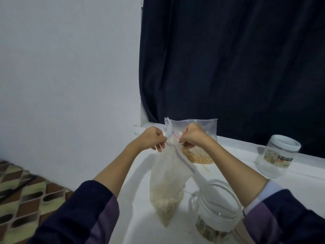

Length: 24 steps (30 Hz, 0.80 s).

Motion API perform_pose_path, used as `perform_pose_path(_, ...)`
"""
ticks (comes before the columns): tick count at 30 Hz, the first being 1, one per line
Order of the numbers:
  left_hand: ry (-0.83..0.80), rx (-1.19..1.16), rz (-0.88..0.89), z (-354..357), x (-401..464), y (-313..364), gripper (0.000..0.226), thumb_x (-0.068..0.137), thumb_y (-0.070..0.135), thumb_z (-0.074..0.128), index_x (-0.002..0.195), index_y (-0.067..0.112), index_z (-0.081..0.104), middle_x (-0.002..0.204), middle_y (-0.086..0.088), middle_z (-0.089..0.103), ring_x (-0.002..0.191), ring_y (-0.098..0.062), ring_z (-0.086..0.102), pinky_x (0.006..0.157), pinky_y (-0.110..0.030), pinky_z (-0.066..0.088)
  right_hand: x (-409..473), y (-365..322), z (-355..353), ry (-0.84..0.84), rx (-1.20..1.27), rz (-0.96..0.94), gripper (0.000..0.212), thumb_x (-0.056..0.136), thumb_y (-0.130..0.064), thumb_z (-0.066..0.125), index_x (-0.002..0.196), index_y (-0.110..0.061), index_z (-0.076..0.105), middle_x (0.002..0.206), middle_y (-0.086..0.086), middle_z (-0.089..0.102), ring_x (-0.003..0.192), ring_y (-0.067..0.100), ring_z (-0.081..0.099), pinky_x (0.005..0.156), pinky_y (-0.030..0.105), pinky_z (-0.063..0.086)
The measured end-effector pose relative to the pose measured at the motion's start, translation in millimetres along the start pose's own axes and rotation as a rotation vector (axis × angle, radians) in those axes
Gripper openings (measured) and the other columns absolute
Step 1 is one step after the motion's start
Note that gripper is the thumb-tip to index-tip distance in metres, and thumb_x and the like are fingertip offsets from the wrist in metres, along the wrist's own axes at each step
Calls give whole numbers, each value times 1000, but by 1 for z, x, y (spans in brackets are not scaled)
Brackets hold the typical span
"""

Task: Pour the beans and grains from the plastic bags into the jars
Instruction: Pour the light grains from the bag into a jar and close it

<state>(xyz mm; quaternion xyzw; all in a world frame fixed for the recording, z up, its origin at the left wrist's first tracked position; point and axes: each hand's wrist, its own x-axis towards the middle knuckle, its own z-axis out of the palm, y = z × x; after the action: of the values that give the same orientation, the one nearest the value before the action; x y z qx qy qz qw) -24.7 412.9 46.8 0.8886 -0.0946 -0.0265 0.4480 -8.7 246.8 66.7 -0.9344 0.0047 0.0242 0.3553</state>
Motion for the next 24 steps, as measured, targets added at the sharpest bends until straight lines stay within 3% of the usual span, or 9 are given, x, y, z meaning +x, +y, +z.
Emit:
perform_pose_path(3,103,120,22,-5,-3,-7,26,85,8,55,59,9,48,66,-3,67,57,-13,63,53,-20,41,2,9,-9,50,-107,-11,12,84,-4,68,92,3,63,80,13,68,69,26,72,69,37,61)
perform_pose_path(6,222,175,24,-12,-6,-17,23,80,10,59,58,7,53,66,-4,69,63,-16,63,65,-30,49,2,23,-21,116,-204,-8,17,84,-11,69,97,-4,62,95,10,65,67,21,70,70,34,60)
perform_pose_path(10,327,42,16,-23,-10,-36,20,83,7,59,64,1,57,67,-8,69,59,-12,59,66,-25,47,0,37,-35,116,-331,-9,15,86,-14,66,96,-3,64,88,9,69,70,18,69,69,31,57)
perform_pose_path(14,334,55,-18,-35,-11,-49,21,83,7,62,64,0,59,64,-4,68,52,-3,56,52,-13,40,-1,45,-48,109,-457,4,8,86,-15,63,91,-9,64,74,2,63,72,16,63,70,29,51)
perform_pose_path(19,299,121,-46,-56,-10,-66,23,84,9,67,63,0,64,55,7,67,50,0,57,54,-19,39,1,62,-61,105,-507,5,13,88,-21,63,90,-9,65,74,3,65,73,19,61,64,27,44)
perform_pose_path(24,246,48,-6,-59,-4,-52,25,88,29,66,82,5,66,78,1,70,72,-14,63,64,-24,43,7,54,-62,119,-383,-139,21,82,-26,74,84,-9,63,90,3,65,83,20,61,73,36,50)
